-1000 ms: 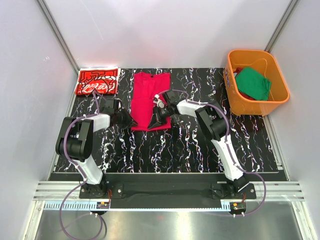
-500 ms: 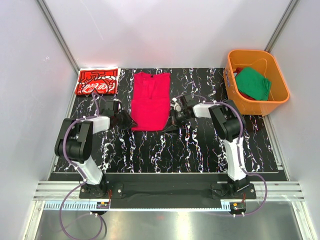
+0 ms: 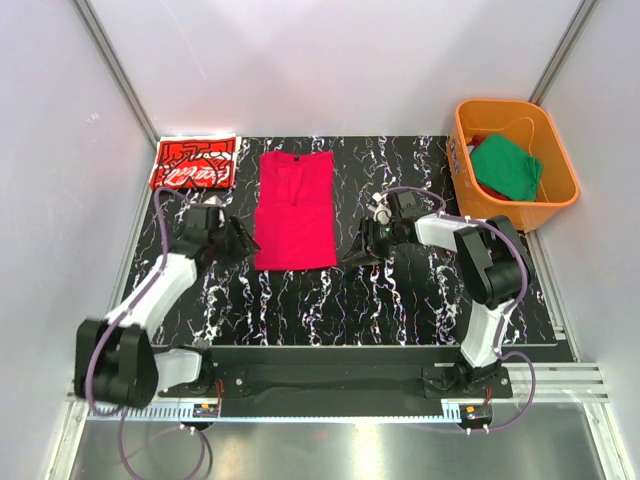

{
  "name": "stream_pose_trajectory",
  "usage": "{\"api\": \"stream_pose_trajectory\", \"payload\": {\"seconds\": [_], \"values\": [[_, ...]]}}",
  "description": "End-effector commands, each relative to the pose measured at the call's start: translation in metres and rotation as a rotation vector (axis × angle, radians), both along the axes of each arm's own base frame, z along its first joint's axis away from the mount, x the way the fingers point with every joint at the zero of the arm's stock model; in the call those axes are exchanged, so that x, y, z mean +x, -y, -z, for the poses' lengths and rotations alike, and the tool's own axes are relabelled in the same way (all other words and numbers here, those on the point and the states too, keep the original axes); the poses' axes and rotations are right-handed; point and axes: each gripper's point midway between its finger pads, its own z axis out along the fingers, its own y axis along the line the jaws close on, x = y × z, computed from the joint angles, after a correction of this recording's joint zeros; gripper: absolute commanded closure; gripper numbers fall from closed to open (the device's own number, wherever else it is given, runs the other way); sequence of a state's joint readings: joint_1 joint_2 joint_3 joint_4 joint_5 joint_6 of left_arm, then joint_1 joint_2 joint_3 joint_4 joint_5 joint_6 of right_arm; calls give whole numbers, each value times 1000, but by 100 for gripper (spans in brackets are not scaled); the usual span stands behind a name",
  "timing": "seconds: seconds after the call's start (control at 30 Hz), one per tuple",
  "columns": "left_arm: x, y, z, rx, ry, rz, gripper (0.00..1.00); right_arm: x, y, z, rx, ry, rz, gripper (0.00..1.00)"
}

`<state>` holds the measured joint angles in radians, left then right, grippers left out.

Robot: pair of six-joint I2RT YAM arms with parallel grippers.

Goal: Fold and stack the t-shirts
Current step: Fold the tshirt

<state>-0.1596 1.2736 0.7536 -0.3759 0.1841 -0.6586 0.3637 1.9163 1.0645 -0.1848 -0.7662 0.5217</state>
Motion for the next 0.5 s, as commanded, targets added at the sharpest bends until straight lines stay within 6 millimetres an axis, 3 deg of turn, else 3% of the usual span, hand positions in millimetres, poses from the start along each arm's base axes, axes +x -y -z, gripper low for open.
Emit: {"api": "stream_pose_trajectory", "payload": {"seconds": [0.0,0.03,0.07,0.1,0.17,0.37,0.47], "values": [[-16,-20,-13,100,-5,-28,41,7,8,-9,-58,91,35,50],[-18,-18,-13,86,-7,-31,41,12,11,-6,-81,109,59,48],[-15,-15,-16,61,14,-36,41,15,12,-10,-90,127,82,39],[-19,-14,-8,49,4,-46,42,19,13,-9,-92,148,103,34],[-10,-10,-8,9,45,-77,44,26,15,-7,-101,154,152,27],[-7,-9,27,-14,-28,-140,33,32,10,4,-96,141,167,27],[-7,-13,42,-15,-58,-194,33,34,-2,8,-72,126,179,34]]}}
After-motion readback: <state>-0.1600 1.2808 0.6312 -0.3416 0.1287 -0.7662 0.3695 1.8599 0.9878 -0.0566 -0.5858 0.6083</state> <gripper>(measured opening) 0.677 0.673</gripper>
